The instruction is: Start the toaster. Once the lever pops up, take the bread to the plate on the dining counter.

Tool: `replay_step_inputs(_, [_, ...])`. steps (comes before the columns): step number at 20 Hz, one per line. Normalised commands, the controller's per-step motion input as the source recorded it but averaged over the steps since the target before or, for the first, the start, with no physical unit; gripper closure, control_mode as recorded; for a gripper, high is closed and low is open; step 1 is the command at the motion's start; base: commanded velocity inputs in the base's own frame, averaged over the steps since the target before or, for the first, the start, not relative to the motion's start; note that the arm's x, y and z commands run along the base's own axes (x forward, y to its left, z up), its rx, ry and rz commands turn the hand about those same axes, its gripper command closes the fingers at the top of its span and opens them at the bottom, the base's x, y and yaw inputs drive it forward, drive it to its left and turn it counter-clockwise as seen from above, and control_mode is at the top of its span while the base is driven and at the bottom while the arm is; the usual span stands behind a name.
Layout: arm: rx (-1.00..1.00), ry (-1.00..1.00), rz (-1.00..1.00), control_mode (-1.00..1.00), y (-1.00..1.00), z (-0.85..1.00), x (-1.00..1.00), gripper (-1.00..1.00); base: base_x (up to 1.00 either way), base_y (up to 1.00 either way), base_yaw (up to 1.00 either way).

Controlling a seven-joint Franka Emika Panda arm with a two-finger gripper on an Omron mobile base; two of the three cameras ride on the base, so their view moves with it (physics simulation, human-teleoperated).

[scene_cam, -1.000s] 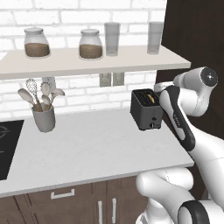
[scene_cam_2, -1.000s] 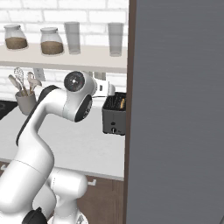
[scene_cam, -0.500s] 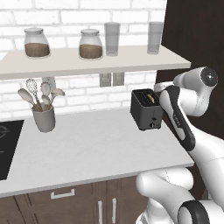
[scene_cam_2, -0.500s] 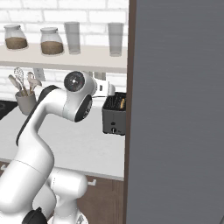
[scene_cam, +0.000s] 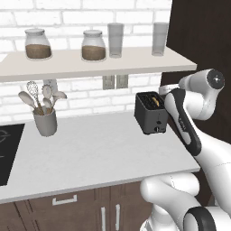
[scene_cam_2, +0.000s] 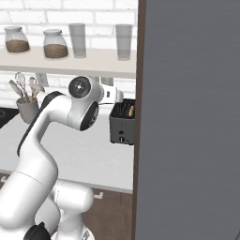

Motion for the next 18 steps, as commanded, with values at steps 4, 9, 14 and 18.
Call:
replay_step_inputs(4, [0.0, 0.0, 0.0, -1.0, 0.0, 0.0, 0.0, -1.0, 0.0, 0.0, 0.0])
replay_step_inputs(9, [0.0, 0.0, 0.0, -1.0, 0.0, 0.0, 0.0, -1.0, 0.0, 0.0, 0.0])
replay_step_inputs(14, [0.0, 0.0, 0.0, -1.0, 0.0, 0.0, 0.0, -1.0, 0.0, 0.0, 0.0])
replay_step_inputs(18, [0.0, 0.0, 0.0, -1.0, 0.0, 0.0, 0.0, -1.0, 0.0, 0.0, 0.0])
